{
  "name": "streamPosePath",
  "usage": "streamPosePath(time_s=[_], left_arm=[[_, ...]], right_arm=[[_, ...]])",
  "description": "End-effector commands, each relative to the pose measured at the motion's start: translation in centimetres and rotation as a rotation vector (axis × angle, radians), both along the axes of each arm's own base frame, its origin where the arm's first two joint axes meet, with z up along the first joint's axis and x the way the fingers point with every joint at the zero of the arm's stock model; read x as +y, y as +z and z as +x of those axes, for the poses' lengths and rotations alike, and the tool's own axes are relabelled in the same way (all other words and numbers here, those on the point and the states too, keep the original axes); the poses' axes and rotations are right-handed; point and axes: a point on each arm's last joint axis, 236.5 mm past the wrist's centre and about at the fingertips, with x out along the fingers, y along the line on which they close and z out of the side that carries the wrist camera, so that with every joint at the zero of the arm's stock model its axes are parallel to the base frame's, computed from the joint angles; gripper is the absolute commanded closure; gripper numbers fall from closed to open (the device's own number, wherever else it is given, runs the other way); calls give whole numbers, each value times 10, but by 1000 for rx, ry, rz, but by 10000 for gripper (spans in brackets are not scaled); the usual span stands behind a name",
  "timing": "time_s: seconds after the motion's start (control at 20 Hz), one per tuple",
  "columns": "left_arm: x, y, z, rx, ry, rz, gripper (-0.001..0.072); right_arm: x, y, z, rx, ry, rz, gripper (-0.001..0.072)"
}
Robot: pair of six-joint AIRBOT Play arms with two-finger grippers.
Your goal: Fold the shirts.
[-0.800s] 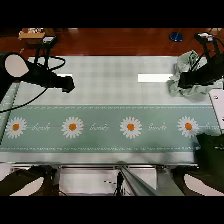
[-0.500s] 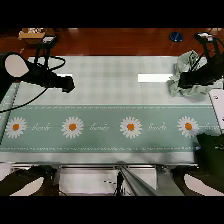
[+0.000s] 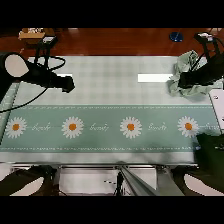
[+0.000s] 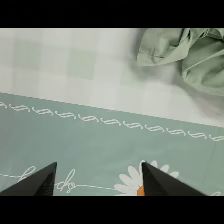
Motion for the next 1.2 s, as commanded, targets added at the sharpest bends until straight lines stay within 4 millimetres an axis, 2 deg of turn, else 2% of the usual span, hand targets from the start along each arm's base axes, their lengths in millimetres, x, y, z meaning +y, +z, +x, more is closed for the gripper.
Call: streamPosePath(time_s=[0.0, 0.1, 0.2, 0.25, 0.35, 0.45, 0.55, 0.7, 0.9, 1.0, 1.15], left_arm=[[0, 0, 0, 0, -1, 0, -2], [0, 0, 0, -1, -1, 0, -2], [-2, 4, 9, -38, 3, -11, -2], [-4, 5, 15, -61, 6, -17, -2], [-5, 3, 22, -77, 9, -21, -2], [-7, 1, 29, -92, 12, -25, -2], [-8, 3, 35, -116, 14, -32, -2], [-11, 7, 39, -135, 17, -48, -3], [-21, 8, 36, -122, 20, -102, -3], [-24, 9, 35, -117, 21, -118, -3], [-25, 9, 35, -115, 21, -122, -2]], right_arm=[[3, 3, 7, -33, 3, 11, 127], [4, 10, 25, -114, 3, 17, 128], [4, 16, 39, -177, 6, 13, 129], [-2, 22, 53, -238, 6, -16, 130], [-35, 32, 87, -369, -78, -110, 131], [-75, 29, 116, -459, -201, -171, 130], [-105, 7, 135, -475, -259, -173, 126], [-144, -32, 154, -467, -307, -182, 117], [-181, -94, 155, -386, -398, -168, 114], [-193, -123, 153, -346, -450, -143, 114], [-193, -157, 158, -329, -499, -67, 115]])
